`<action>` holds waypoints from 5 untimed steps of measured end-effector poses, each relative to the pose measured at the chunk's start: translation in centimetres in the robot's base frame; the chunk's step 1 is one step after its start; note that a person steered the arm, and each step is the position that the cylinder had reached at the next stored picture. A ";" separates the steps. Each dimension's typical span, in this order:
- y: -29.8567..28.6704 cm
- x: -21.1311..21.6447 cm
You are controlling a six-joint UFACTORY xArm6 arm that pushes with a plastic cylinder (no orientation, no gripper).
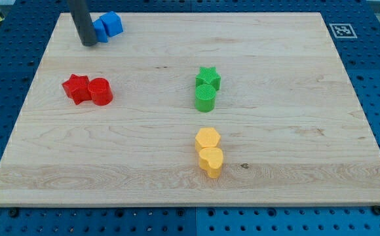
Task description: Move green blocks towards top
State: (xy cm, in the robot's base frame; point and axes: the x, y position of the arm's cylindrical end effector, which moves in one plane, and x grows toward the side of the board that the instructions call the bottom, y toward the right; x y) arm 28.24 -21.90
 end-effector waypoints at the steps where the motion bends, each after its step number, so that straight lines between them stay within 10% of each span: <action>1: -0.4 -0.7; 5: 10.5 5.1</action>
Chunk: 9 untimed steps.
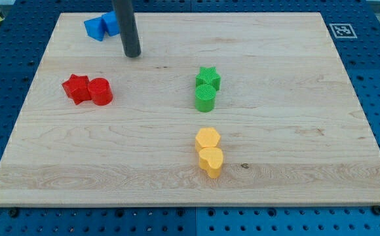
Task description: Move green blocks towards top
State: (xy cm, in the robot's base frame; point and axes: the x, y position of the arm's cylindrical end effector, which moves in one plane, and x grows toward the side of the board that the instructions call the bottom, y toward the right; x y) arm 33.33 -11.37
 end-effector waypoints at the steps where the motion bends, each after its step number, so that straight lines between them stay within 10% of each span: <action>1: 1.8 4.7; 4: 2.5 17.8; 9: 11.8 10.1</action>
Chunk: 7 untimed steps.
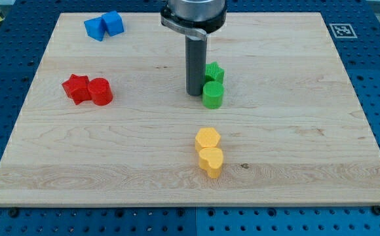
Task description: Move green blocks towards top
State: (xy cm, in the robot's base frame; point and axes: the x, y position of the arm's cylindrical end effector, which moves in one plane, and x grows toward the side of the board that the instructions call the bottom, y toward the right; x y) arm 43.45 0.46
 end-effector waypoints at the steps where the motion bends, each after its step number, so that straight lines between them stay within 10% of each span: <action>1: 0.0 3.7; 7: 3.5 -4.8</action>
State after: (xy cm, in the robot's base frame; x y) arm 38.64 3.96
